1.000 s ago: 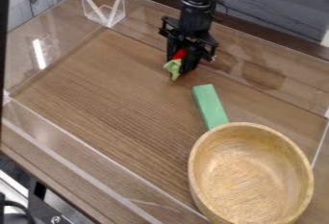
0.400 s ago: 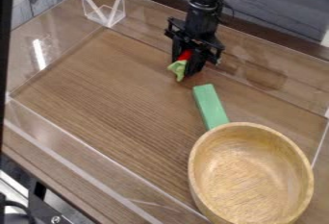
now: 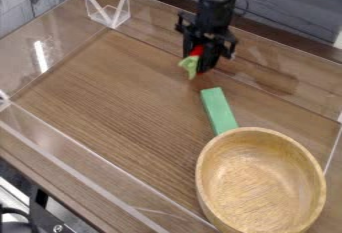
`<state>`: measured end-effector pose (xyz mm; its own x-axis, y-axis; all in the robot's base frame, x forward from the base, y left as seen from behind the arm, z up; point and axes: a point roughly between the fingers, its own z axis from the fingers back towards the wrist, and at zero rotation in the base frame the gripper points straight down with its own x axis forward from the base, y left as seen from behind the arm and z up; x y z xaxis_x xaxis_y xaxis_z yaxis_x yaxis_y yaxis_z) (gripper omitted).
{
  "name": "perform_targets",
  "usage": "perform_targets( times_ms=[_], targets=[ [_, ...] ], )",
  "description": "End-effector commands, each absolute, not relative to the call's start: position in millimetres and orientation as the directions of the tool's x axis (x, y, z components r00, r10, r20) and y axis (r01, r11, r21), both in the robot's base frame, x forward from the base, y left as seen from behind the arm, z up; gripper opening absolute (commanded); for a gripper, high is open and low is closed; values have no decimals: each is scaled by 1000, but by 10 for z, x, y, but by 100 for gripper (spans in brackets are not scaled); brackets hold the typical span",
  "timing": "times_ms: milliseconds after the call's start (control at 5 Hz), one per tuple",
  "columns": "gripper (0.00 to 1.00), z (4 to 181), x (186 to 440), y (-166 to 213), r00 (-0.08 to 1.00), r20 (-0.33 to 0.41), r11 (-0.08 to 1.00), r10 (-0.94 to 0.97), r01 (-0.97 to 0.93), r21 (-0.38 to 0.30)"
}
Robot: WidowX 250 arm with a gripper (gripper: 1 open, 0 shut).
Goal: Move the red object to the left side of the table
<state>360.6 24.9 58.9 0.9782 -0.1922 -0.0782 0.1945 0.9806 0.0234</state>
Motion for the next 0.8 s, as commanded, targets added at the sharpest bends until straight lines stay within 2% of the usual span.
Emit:
perform_targets(
  times_ms=[0, 200, 600],
  targets=[
    [0, 1047, 3570, 490, 987, 19, 986, -162, 161, 47],
    [0, 1147, 3512, 638, 990, 28, 989, -138, 137, 51],
    [0, 1200, 3329, 1133, 995, 20, 993, -99, 97, 63]
  ],
)
